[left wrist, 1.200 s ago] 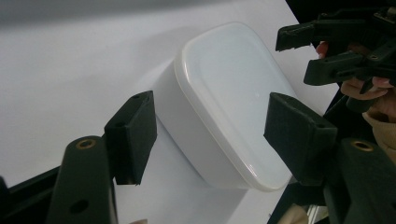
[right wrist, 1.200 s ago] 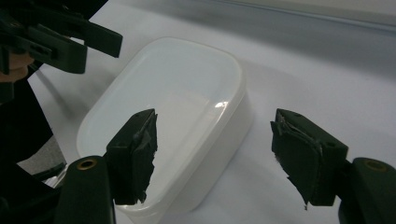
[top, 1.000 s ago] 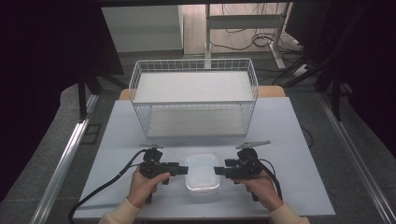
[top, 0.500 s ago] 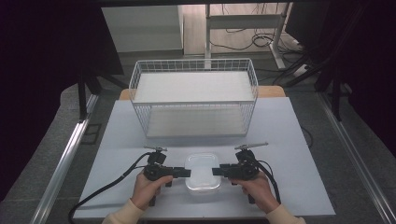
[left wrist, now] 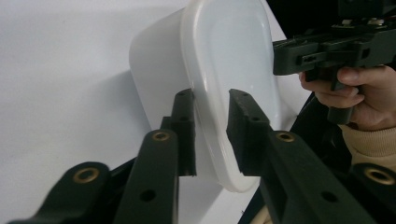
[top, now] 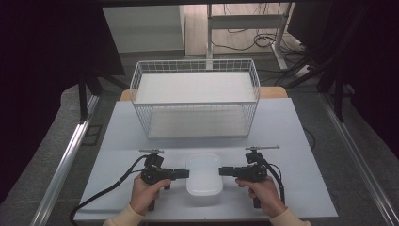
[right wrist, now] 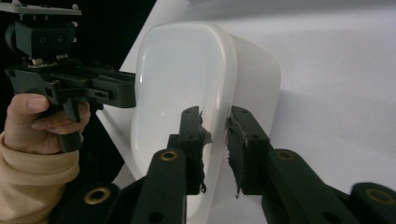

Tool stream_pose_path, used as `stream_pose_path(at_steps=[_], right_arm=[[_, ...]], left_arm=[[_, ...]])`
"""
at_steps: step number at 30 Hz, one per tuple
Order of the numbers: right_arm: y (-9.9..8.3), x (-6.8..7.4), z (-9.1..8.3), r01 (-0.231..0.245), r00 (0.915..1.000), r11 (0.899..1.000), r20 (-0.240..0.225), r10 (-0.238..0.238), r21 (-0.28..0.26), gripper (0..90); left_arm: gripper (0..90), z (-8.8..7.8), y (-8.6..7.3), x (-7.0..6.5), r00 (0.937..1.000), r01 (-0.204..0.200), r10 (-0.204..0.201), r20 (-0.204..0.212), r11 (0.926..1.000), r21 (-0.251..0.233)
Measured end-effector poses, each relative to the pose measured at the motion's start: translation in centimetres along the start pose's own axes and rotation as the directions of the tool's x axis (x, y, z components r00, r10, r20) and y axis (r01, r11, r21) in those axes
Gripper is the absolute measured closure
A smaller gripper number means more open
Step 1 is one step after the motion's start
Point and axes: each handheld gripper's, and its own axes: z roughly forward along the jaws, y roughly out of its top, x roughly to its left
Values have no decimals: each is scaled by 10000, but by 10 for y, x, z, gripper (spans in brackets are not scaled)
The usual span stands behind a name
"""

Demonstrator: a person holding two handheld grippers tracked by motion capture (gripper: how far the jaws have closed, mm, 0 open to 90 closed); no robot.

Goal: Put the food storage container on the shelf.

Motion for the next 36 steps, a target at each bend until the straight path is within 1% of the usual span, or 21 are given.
stream_pose_path(at_steps=[3,4,7,10,14,17,19,20,22,25,28,31,34,35,36], right_arm=[[-1,3,-3,117,9999,9998,39,-117,-138,794],[-2,4,-4,245,9997,9995,98,-243,-213,793],[-5,6,-4,405,9991,9988,140,-401,-286,793],[-4,8,-7,579,9982,9979,150,-575,-275,794],[-2,15,-12,1018,9947,9939,207,-1010,-425,795],[2,22,-16,1387,9901,9887,279,-1373,-573,795],[5,27,-18,1670,9856,9838,379,-1648,-658,795],[7,30,-20,1863,9822,9795,383,-1839,-759,795],[11,34,-22,2013,9793,9760,392,-1987,-831,795],[16,40,-26,2406,9702,9660,516,-2366,-948,795],[19,43,-28,2627,9643,9596,609,-2576,-1009,795],[23,45,-30,2677,9631,9574,576,-2628,-1080,795],[28,50,-32,2805,9596,9525,583,-2753,-1184,796],[31,52,-33,2901,9567,9489,622,-2844,-1242,795],[33,54,-34,2943,9553,9475,662,-2880,-1251,795]], left_arm=[[801,-4,0,-3,9998,-100,102,151,9999,-132],[809,-5,0,-4,9998,-114,116,157,9999,-119],[813,-5,0,-4,9996,-176,177,227,9998,-37],[817,-7,0,-5,9989,-258,259,387,9997,-30],[820,-12,2,-8,9978,-409,419,517,9990,-197],[819,-18,6,-17,9963,-816,825,241,9960,-358],[819,-23,9,-23,9939,-1098,1103,70,9928,-483],[819,-25,10,-24,9931,-1169,1174,64,9917,-534],[819,-27,13,-26,9912,-1315,1320,56,9895,-594],[819,-30,16,-31,9887,-1501,1500,-78,9862,-704],[817,-32,19,-34,9862,-1651,1641,-195,9834,-751],[817,-35,24,-37,9844,-1757,1743,-230,9807,-855],[817,-40,31,-40,9808,-1948,1930,-274,9757,-1003],[817,-42,34,-41,9799,-1991,1972,-286,9742,-1064],[817,-44,37,-42,9794,-2019,2001,-278,9732,-1100]])
